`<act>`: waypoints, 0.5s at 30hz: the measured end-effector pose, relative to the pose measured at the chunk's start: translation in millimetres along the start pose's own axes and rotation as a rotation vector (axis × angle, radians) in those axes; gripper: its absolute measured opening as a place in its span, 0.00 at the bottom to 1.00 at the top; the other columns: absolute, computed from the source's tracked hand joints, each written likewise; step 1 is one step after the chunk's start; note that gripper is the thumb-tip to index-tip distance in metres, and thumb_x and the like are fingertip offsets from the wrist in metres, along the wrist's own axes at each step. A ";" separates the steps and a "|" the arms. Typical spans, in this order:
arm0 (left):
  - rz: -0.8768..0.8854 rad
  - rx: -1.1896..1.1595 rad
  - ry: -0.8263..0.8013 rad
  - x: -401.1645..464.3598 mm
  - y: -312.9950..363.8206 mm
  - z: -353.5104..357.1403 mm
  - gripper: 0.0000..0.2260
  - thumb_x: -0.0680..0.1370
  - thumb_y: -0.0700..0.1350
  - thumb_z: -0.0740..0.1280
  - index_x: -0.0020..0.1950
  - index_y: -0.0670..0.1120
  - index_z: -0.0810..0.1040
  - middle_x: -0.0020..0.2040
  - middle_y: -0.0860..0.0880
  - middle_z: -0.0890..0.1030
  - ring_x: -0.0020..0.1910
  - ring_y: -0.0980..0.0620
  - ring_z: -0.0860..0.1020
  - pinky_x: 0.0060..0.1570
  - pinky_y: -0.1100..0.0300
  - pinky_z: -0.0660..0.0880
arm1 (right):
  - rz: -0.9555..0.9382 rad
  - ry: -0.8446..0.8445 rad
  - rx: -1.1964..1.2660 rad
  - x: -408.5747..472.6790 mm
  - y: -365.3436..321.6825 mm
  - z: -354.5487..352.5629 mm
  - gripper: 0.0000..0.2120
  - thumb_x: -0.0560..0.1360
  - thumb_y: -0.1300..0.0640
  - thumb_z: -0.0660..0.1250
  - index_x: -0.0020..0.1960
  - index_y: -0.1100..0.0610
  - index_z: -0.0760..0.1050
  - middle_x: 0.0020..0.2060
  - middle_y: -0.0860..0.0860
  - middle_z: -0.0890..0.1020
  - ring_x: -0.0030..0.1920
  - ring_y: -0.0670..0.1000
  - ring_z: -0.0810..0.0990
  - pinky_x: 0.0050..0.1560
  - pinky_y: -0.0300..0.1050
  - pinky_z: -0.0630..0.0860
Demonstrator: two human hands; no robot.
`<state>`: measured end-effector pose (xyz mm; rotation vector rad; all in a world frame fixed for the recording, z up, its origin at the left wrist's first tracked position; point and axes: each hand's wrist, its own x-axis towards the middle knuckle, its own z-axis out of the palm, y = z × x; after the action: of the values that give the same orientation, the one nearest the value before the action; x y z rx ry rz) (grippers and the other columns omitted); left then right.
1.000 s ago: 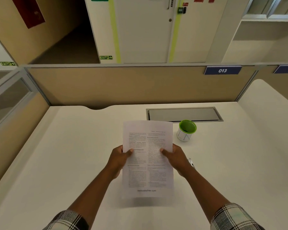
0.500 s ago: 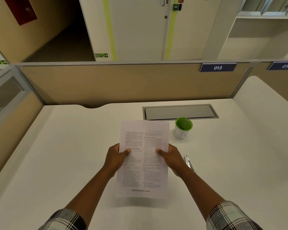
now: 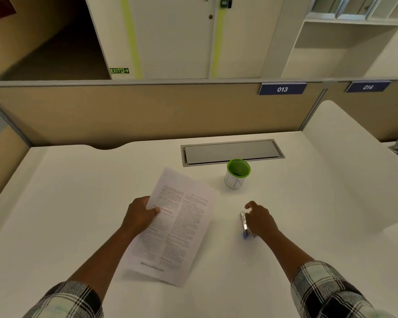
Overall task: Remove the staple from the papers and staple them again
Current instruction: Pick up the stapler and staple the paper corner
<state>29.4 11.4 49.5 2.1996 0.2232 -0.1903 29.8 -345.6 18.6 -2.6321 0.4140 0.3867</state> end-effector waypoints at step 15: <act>-0.004 0.022 -0.049 12.3 -8.6 6.3 0.09 0.76 0.42 0.69 0.55 0.44 0.81 0.50 0.47 0.84 0.47 0.48 0.82 0.42 0.61 0.76 | 0.100 -0.071 -0.094 9.3 -6.6 21.3 0.16 0.68 0.62 0.65 0.52 0.55 0.62 0.48 0.57 0.80 0.48 0.61 0.81 0.46 0.49 0.75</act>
<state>39.1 12.6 36.4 2.2139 0.1988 -0.2499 36.4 -332.1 -0.3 -2.6864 0.5167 0.5428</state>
